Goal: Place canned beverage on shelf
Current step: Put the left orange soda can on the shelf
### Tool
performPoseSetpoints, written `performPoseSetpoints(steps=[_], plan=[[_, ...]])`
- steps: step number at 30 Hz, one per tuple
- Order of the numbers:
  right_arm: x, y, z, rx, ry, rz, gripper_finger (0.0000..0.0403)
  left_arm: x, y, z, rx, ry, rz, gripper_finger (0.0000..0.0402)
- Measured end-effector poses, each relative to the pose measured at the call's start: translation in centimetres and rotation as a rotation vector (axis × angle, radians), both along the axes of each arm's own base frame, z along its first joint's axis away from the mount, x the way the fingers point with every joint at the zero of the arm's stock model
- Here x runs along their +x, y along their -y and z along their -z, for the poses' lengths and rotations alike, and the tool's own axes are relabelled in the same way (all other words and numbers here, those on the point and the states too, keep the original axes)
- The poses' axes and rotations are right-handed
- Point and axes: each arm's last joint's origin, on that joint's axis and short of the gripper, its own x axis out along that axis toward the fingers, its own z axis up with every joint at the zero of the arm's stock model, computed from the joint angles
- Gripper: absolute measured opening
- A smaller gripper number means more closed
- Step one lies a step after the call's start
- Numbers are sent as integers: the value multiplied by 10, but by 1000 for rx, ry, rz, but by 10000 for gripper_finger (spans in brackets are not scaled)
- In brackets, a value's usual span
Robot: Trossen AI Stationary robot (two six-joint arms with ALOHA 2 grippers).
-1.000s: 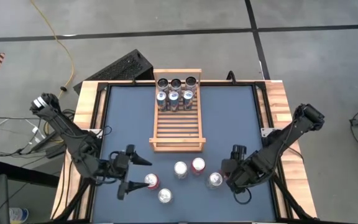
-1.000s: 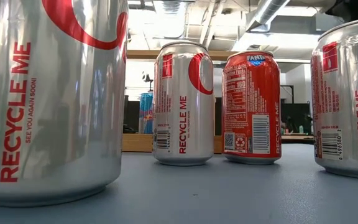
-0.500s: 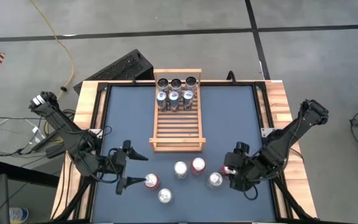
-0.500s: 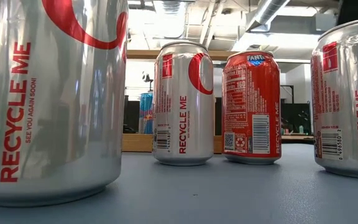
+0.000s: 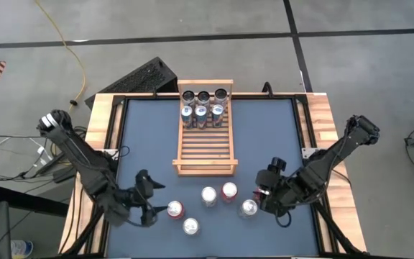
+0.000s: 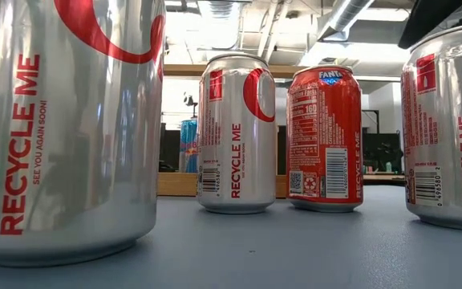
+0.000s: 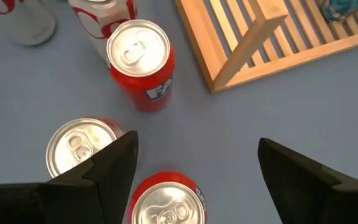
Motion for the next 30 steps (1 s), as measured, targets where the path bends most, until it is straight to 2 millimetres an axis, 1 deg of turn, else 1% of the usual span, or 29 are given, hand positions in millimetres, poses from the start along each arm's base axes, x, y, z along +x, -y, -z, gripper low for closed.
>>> performPoseSetpoints(steps=[2, 4, 8, 12, 14, 18, 21, 23, 26, 30], plan=[[1, 1, 0, -5, 1, 0, 317, 7, 6, 14, 16, -61, 9, 348], [1, 1, 0, -12, -2, -10, 317, 15, 12, 18, 29, -122, 27, 348], [1, 1, 0, -14, -2, -13, 317, 30, 21, 1, 40, -206, 55, 348], [1, 1, 0, -17, -2, -18, 317, 43, 33, -18, 84, -204, 70, 348], [0, -1, 0, -22, -3, -29, 317, 51, 42, -23, 108, -196, 68, 348], [-2, -3, 0, -25, -1, -42, 317, 73, 53, -8, 137, -290, 88, 348], [-4, -5, 0, -25, -1, -51, 317, 86, 53, 0, 128, -352, 94, 348], [-5, -6, 0, -25, -1, -57, 317, 90, 54, 5, 124, -367, 92, 348], [-6, -8, 0, -23, 0, -62, 317, 89, 53, 7, 117, -391, 82, 348], [-7, -9, 0, -22, 0, -67, 317, 83, 47, -1, 96, -396, 34, 348]])
